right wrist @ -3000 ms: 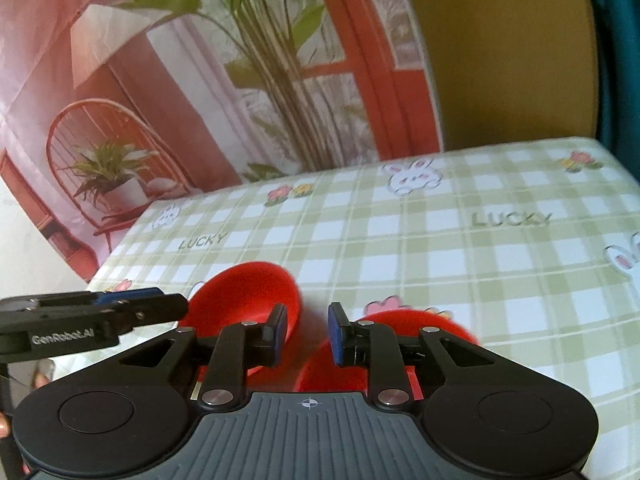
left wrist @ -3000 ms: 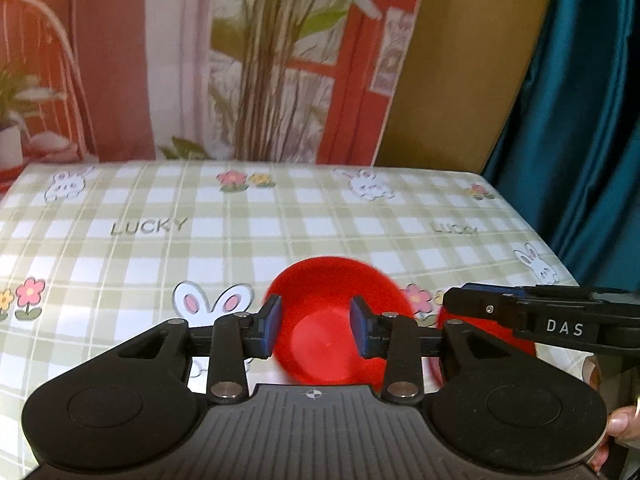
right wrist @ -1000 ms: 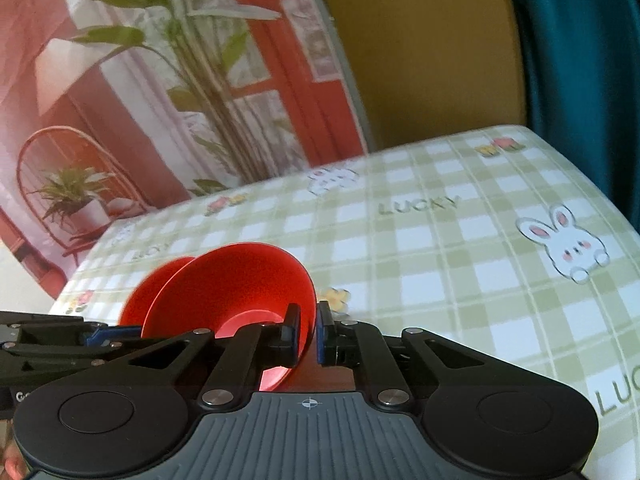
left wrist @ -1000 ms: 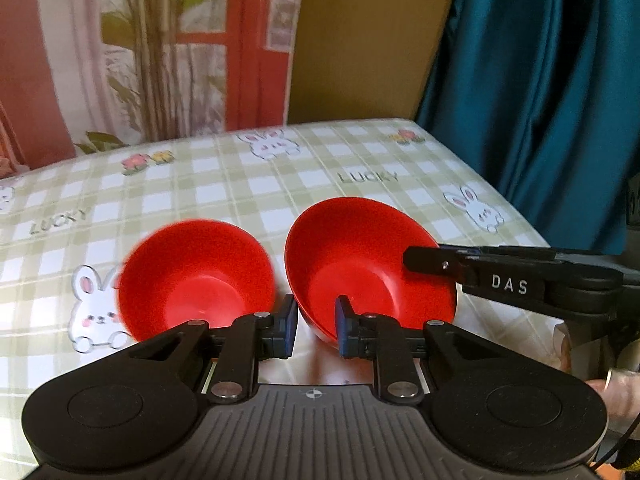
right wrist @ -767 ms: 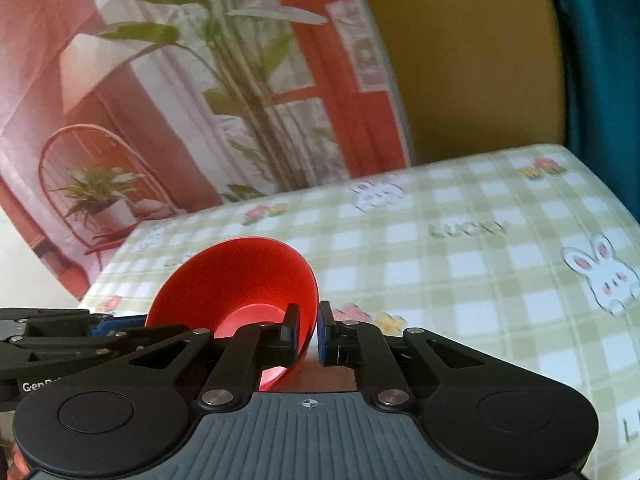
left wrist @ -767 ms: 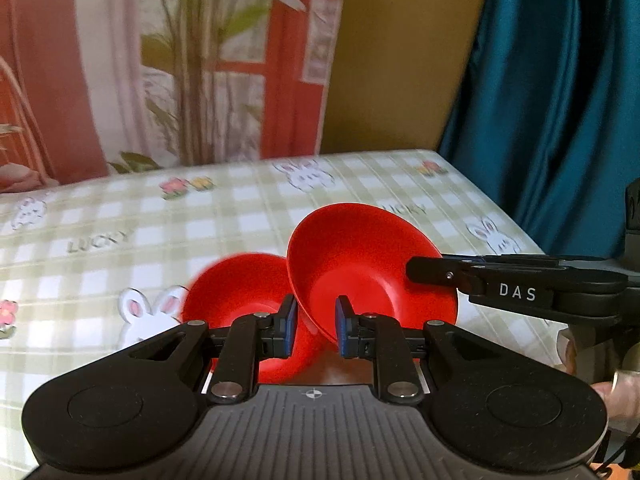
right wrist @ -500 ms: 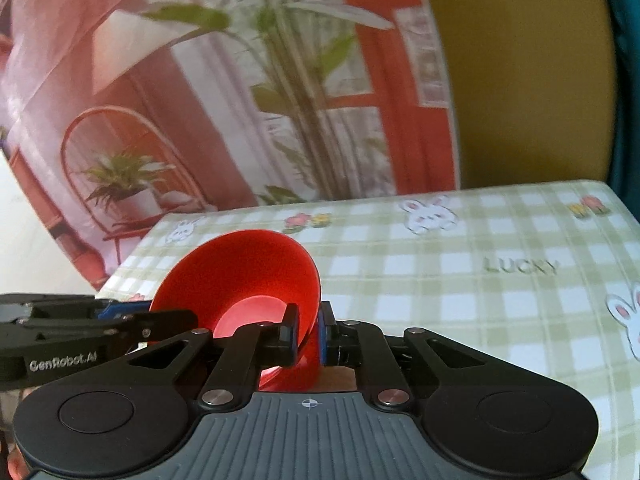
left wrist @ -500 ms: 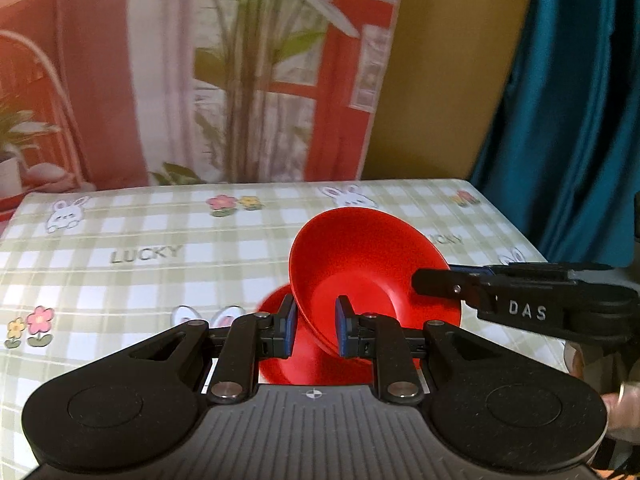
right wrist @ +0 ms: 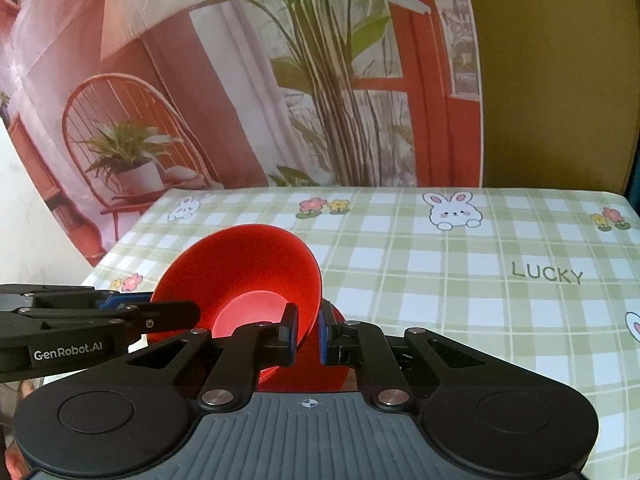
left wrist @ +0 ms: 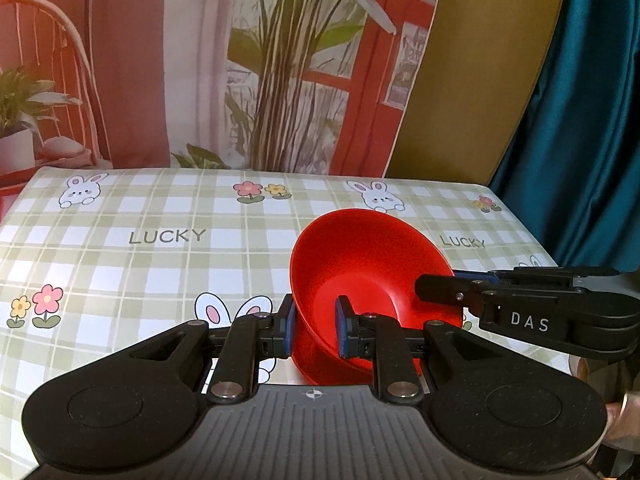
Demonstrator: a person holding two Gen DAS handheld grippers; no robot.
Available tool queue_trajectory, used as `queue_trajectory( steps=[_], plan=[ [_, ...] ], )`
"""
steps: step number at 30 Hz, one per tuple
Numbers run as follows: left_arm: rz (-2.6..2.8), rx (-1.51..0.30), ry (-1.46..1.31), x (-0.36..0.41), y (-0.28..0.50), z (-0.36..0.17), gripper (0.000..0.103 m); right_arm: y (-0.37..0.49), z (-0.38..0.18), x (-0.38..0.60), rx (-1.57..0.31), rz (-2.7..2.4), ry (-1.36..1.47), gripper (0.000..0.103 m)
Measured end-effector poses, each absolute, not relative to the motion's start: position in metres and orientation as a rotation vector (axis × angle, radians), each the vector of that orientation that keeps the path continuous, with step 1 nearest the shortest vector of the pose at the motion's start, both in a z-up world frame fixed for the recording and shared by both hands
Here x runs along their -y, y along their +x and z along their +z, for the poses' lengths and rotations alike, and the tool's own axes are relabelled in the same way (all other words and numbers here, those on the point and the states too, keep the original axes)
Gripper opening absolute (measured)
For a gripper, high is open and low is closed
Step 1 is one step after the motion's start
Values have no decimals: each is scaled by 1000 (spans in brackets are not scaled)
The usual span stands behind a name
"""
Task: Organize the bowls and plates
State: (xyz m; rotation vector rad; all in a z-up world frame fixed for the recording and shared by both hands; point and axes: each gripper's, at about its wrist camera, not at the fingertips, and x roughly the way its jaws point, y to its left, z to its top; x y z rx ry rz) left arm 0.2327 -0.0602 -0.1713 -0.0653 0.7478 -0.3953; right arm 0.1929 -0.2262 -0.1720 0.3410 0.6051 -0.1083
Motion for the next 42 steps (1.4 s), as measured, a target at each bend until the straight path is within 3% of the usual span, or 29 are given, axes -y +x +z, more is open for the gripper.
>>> queue_trajectory(
  steps=[42],
  plan=[
    [-389,-823,-10,68,242,-198,21,205,-198,229,-667,-115,363,15]
  ],
)
